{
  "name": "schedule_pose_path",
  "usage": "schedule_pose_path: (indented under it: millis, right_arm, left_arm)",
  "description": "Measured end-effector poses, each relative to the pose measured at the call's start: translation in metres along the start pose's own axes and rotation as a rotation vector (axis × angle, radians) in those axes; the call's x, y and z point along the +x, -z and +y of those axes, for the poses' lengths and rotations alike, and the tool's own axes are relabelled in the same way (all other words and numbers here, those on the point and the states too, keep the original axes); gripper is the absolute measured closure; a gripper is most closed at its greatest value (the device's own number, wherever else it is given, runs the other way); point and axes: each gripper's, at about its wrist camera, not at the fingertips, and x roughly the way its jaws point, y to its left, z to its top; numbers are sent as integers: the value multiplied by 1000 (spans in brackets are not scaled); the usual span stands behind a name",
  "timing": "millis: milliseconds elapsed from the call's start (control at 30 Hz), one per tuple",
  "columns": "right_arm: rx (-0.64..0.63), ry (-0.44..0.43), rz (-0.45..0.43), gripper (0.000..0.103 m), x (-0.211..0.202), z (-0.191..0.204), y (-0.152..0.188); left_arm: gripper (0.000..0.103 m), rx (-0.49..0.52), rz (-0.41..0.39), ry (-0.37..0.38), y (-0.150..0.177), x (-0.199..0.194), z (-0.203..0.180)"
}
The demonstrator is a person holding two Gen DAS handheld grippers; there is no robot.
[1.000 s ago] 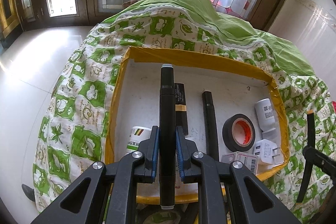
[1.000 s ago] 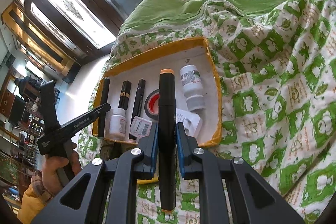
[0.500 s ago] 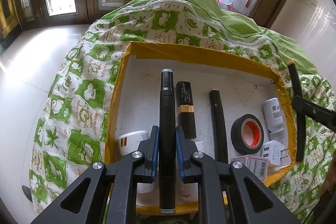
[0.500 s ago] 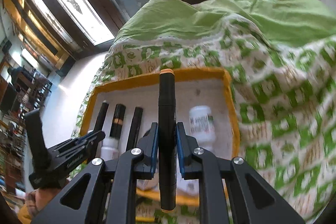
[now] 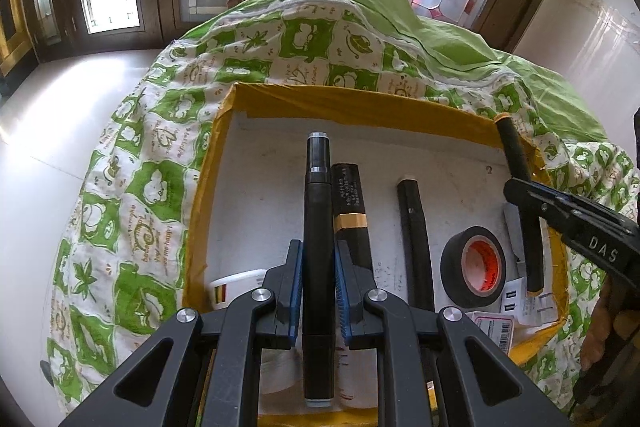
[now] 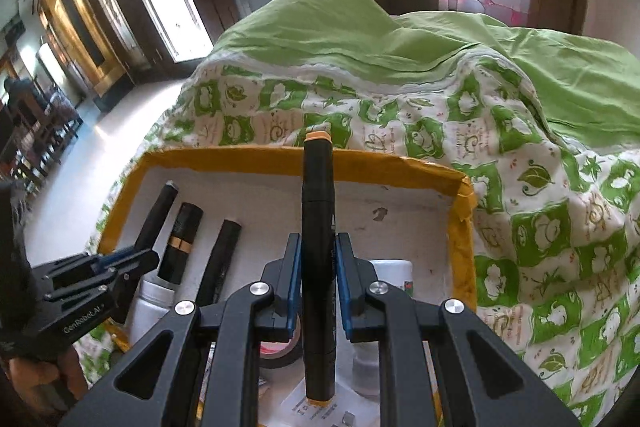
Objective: Organize rigid objects
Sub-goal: 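Lower and release the marker in the tray with the right tool while the left tool releases its marker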
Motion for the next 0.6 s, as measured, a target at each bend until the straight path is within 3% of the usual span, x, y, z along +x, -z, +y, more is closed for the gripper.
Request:
schedule_pose_path:
  millis: [500, 567, 600]
  right_arm:
    - [20, 21, 54, 89, 19, -9, 8]
    - [28, 19, 41, 86, 17, -9, 8]
    - [35, 17, 37, 81, 14, -10, 8]
  left_arm:
    - [89, 26, -2, -31, 1, 0, -4]
    - [86, 32, 0, -32, 2, -2, -6]
    - [80, 35, -2, -32, 3, -5, -6]
